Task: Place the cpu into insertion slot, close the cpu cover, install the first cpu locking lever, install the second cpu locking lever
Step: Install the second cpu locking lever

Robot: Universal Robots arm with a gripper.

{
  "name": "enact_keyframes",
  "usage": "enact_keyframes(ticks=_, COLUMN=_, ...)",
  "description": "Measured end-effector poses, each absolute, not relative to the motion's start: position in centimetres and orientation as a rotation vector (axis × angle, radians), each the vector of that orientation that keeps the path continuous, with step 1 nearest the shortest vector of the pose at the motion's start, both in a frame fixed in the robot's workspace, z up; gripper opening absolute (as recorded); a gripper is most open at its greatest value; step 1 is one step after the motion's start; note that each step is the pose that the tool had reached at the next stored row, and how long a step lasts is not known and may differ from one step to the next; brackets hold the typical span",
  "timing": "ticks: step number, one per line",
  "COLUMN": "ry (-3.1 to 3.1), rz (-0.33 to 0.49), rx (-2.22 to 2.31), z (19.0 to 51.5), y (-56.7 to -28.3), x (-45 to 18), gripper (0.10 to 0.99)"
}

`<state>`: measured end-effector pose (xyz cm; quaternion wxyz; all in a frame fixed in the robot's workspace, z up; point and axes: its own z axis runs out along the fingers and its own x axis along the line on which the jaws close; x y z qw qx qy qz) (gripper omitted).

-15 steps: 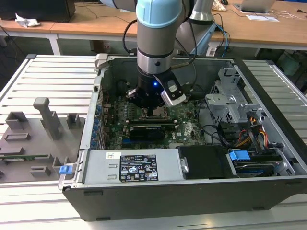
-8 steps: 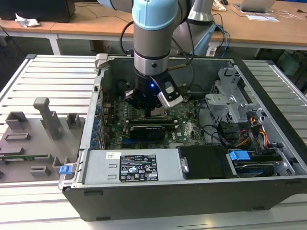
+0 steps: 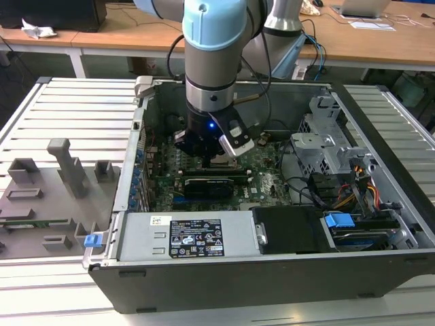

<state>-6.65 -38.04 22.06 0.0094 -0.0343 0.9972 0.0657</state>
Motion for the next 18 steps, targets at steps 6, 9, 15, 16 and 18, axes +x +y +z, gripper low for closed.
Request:
enact_keyframes(ticks=6, ry=3.111, rz=0.239, rx=-0.107, z=21.8, y=-38.2, x=-7.2, gripper=0.106)
enact_keyframes(ticks=9, ry=3.11, rz=0.25, rx=-0.107, z=21.6, y=-38.3, x=-7.4, gripper=0.106)
enact_keyframes(ticks=15, ry=3.107, rz=0.27, rx=-0.107, z=21.2, y=-38.4, x=-7.9, gripper=0.106)
enact_keyframes(ticks=16, ry=3.107, rz=0.272, rx=-0.107, z=21.1, y=-38.4, x=-7.9, gripper=0.106)
enact_keyframes(ticks=18, ry=3.106, rz=0.277, rx=-0.107, z=21.1, y=-38.4, x=-7.9, gripper=0.106)
